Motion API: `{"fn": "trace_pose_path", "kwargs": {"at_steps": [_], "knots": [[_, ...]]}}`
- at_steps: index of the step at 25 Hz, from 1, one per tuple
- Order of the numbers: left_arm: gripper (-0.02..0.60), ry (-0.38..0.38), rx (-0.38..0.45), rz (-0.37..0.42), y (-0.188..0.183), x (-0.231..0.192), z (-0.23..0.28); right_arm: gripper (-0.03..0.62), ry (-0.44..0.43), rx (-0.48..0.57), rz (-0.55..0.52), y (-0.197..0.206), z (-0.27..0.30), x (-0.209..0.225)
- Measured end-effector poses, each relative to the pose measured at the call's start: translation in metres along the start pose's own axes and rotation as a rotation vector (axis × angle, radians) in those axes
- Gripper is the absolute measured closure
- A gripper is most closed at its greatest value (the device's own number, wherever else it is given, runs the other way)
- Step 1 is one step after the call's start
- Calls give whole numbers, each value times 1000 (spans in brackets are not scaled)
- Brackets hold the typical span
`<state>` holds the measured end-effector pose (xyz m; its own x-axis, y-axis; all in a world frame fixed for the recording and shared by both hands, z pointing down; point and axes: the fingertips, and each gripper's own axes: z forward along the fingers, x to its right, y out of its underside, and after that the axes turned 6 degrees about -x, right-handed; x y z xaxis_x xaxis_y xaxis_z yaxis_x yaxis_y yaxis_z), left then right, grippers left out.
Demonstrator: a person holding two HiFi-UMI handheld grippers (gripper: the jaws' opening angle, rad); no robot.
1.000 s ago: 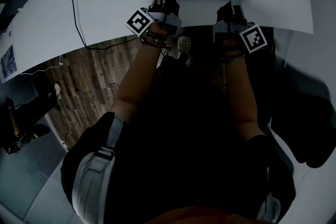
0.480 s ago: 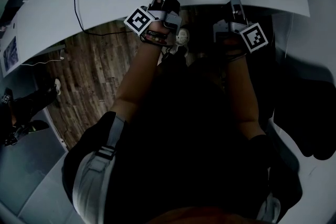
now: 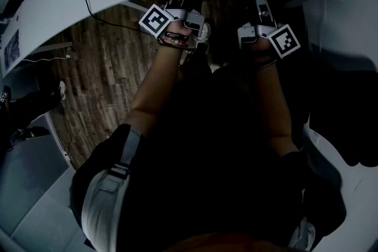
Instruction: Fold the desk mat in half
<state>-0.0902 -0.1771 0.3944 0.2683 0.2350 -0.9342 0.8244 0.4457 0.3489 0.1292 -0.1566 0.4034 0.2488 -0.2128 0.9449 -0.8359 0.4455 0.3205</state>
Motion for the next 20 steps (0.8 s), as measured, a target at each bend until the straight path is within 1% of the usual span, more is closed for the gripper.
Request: {"fn": "trace_pose_path", "kwargs": {"at_steps": [6,9,11,13,15,17,20], "knots": [[528,24,9,57,17,38,-25,464,-66,-45,-41,9,-23,-28],[528,36,-4,136,20,60,-33,464,-89,-68,-60,14,-28,-41],[528,44,-15,192,21,77,-36,464,-101,-80,-92,15,-31,-51],[526,32,-23,236,22,89,-40,464,-117,-86,-133,13,-33,-63],[527,19,-40,309,22,101,-43,464,-146,-89,-188,10,-33,-80],[526,4,-67,421,20,113,-45,464,-166,-94,-255,5,-29,-97],[527,-31,-106,591,17,128,-50,456,-147,-115,-397,4,-27,-115]]}}
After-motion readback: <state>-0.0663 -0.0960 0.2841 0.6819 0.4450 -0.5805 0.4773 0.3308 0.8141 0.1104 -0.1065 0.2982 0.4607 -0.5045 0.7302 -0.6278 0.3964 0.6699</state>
